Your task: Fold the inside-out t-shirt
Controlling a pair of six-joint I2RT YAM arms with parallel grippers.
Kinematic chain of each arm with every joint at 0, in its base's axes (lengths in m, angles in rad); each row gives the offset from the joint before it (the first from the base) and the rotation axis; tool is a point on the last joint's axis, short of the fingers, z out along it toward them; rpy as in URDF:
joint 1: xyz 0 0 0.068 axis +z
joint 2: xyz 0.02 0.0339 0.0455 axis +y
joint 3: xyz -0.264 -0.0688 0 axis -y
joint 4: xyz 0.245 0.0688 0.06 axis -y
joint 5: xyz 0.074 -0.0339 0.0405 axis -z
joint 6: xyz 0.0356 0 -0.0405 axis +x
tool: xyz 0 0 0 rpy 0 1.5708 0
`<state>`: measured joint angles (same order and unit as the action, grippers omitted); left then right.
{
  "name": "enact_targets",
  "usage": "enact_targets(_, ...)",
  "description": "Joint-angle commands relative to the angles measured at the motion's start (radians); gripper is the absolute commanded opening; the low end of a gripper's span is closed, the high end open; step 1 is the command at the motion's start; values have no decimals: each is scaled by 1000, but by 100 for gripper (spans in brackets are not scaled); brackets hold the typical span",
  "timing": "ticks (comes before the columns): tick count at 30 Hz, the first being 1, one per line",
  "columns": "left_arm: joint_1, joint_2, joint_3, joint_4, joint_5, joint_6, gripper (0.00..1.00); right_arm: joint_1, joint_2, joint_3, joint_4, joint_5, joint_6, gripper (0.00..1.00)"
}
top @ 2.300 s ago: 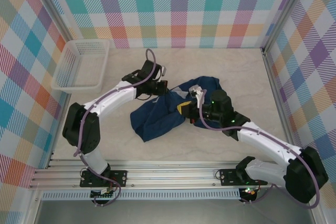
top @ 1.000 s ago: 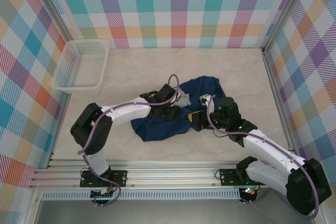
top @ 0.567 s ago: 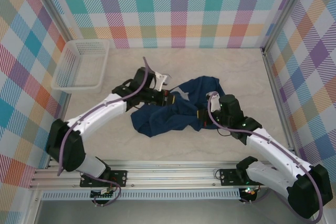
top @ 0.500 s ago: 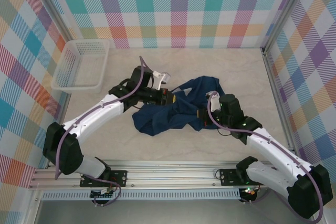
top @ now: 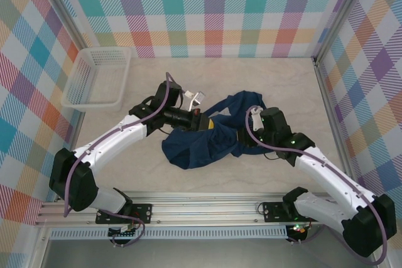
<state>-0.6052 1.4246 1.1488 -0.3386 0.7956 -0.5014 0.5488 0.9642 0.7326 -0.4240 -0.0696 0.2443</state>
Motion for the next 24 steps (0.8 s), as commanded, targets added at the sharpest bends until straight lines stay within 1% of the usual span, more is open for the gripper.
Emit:
enact_targets(1, 10, -12, 3, 0, 11, -10, 0, 42, -87, -23, 30, -156, -53, 37)
enact_targets(3, 10, -13, 4, -1, 11, -9, 0, 76, -89, -54, 92, -232, -28, 37)
enact_targets(5, 10, -14, 6, -5, 6, -7, 0, 109, -45, -76, 175, -297, 18, 34)
enact_targets(6, 11, -15, 7, -8, 4, -6, 0, 128, -20, -80, 208, -308, 33, 33)
enact_targets(8, 10, -14, 9, -14, 0, -2, 0, 156, 30, -81, 266, -288, 66, 31)
enact_targets(10, 10, -16, 9, -15, -1, -2, 0, 158, 66, -82, 310, -255, 101, 31)
enact_targets(14, 10, -23, 11, -19, -1, 0, 0, 158, 115, -81, 369, -185, 136, 35)
enact_targets(18, 10, -25, 9, -18, -2, 2, 0, 158, 150, -80, 411, -150, 147, 36)
enact_targets(24, 10, -28, 9, -21, -3, 9, 0, 158, 191, -73, 432, -106, 144, 32)
